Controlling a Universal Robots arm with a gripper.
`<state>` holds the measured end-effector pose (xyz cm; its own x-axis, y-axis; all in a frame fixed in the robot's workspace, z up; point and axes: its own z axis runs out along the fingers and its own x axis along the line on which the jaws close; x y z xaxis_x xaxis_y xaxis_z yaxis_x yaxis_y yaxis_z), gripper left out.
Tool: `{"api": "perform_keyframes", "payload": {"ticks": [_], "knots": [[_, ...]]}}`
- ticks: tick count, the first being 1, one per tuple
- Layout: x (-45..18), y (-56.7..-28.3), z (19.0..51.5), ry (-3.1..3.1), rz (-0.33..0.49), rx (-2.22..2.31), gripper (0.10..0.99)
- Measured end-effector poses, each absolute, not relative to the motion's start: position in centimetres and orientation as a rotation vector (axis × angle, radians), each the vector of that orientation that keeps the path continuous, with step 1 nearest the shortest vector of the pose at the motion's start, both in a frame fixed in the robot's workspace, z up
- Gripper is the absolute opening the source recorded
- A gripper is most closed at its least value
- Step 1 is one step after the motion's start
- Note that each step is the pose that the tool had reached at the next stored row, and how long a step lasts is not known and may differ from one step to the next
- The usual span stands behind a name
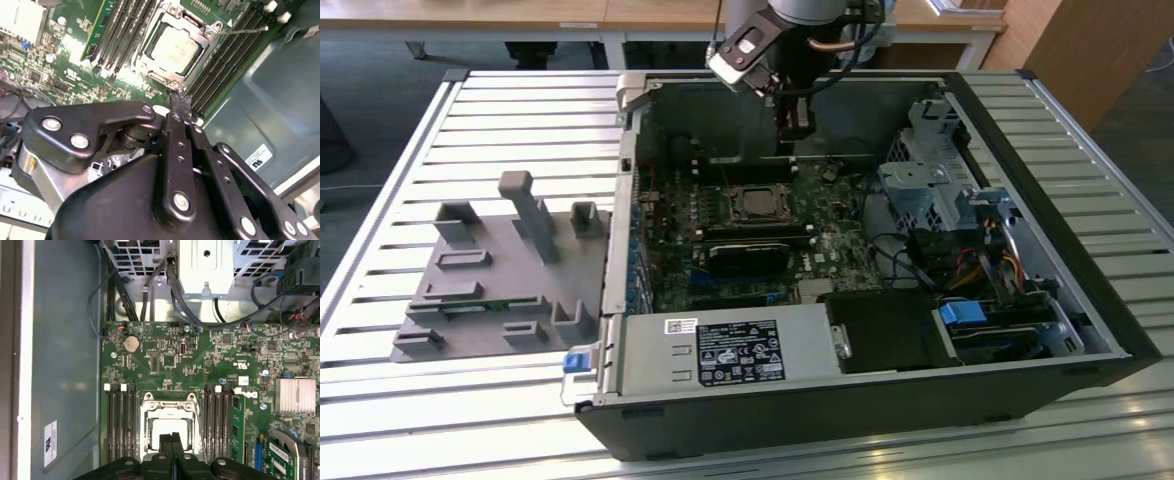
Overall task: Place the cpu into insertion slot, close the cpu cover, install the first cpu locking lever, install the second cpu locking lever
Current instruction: 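Install the first cpu locking lever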
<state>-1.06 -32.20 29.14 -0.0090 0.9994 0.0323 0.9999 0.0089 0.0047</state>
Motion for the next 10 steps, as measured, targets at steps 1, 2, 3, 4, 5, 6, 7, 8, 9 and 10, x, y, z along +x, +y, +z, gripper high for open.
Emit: {"api": "perform_keyframes", "payload": {"ticks": [1, 2, 3, 4, 5, 6, 7, 8, 9, 10], "knots": [[-1.06, -32.20, 29.14, -2.238, -0.040, -2.177, 0.106], [-1.06, -32.20, 29.14, -2.258, -0.040, -2.155, 0.106], [-1.06, -32.20, 29.14, -2.275, -0.040, -2.136, 0.106], [-1.06, -32.20, 29.15, -2.296, -0.039, -2.114, 0.106], [-1.06, -32.21, 29.15, -2.315, -0.039, -2.093, 0.106], [-1.06, -32.20, 29.15, -2.334, -0.038, -2.072, 0.106], [-1.06, -32.21, 29.15, -2.352, -0.038, -2.050, 0.106], [-1.06, -32.20, 29.14, -2.370, -0.038, -2.029, 0.106], [-1.06, -32.20, 29.14, -2.388, -0.038, -2.007, 0.106], [-1.06, -32.20, 29.14, -2.406, -0.037, -1.986, 0.106]]}}
